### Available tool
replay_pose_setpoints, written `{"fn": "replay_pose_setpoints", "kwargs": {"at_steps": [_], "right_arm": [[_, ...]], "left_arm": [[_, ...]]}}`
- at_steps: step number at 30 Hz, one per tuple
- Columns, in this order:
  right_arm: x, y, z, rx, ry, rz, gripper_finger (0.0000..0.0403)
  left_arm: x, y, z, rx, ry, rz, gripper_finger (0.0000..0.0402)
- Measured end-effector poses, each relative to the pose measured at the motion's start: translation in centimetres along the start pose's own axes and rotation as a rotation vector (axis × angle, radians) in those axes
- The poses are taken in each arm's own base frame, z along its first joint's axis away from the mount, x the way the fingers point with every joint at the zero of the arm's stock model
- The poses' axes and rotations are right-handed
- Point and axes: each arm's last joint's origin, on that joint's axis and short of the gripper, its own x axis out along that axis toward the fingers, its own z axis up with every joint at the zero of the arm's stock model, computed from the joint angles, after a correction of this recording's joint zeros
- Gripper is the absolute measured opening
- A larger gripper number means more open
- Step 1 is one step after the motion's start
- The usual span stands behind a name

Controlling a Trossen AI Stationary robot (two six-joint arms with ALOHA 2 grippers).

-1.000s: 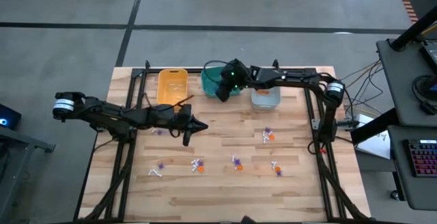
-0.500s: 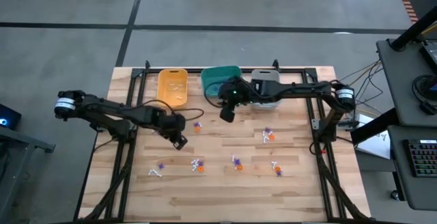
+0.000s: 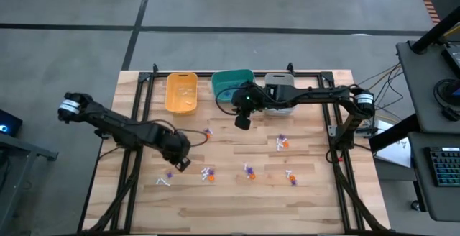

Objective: Sort Halloween decoration
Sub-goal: Put the white bone toy into the yellow bin

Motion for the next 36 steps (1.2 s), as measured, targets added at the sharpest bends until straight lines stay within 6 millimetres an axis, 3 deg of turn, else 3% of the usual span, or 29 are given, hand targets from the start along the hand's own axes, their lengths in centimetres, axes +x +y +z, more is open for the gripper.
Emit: {"fn": "replay_pose_setpoints", "kwargs": {"at_steps": [15, 21, 30, 36], "right_arm": [[0.5, 0.1, -0.9, 0.004, 0.024, 0.002, 0.0077], [0.6, 0.1, -1.0, 0.006, 0.021, 0.002, 0.0084], [0.6, 0.1, -1.1, 0.016, 0.023, 0.002, 0.0085], [0.6, 0.1, -1.1, 0.021, 0.024, 0.002, 0.0074]], "left_arm": [[-0.1, -1.9, -4.9, -0.122, 0.107, -0.008, 0.0006], [0.0, -2.1, -6.8, -0.044, 0.131, 0.003, 0.0046], [0.1, -1.4, -8.7, -0.166, 0.150, 0.095, 0.0125], [1.0, -1.3, -9.7, -0.183, 0.151, 0.153, 0.0141]]}}
